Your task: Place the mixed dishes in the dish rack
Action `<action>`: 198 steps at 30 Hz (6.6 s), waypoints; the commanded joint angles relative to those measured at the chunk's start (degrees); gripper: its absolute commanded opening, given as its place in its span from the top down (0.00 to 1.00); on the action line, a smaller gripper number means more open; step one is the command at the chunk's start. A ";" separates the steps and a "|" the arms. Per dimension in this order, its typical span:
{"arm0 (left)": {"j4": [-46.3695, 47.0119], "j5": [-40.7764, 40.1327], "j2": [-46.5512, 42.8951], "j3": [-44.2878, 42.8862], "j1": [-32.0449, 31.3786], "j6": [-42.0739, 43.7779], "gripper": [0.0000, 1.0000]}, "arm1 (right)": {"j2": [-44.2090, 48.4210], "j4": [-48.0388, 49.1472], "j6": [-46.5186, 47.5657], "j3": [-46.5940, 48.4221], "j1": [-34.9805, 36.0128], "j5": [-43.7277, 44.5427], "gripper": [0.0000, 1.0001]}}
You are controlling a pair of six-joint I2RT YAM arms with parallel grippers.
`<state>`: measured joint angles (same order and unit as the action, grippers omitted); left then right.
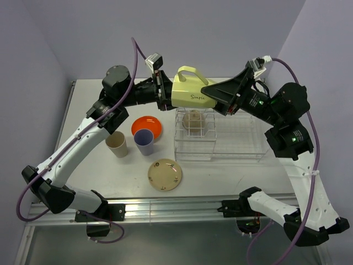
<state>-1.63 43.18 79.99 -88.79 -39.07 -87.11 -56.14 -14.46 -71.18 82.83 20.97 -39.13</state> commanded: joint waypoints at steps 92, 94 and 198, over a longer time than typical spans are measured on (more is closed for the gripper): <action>-60.86 -18.66 -11.69 7.93 21.58 43.35 0.39 | -19.17 -35.12 38.04 0.93 -30.29 32.89 1.00; -60.86 -19.18 -12.04 8.37 21.58 42.99 0.39 | -21.19 -34.67 38.13 1.80 -29.59 33.51 1.00; -52.60 -25.86 -10.90 26.30 14.81 32.35 0.31 | -37.63 -35.55 44.28 4.09 -9.19 43.09 0.13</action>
<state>-56.12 17.08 69.34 -62.87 -23.99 -55.16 -96.88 -52.12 -27.42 86.02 11.38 3.57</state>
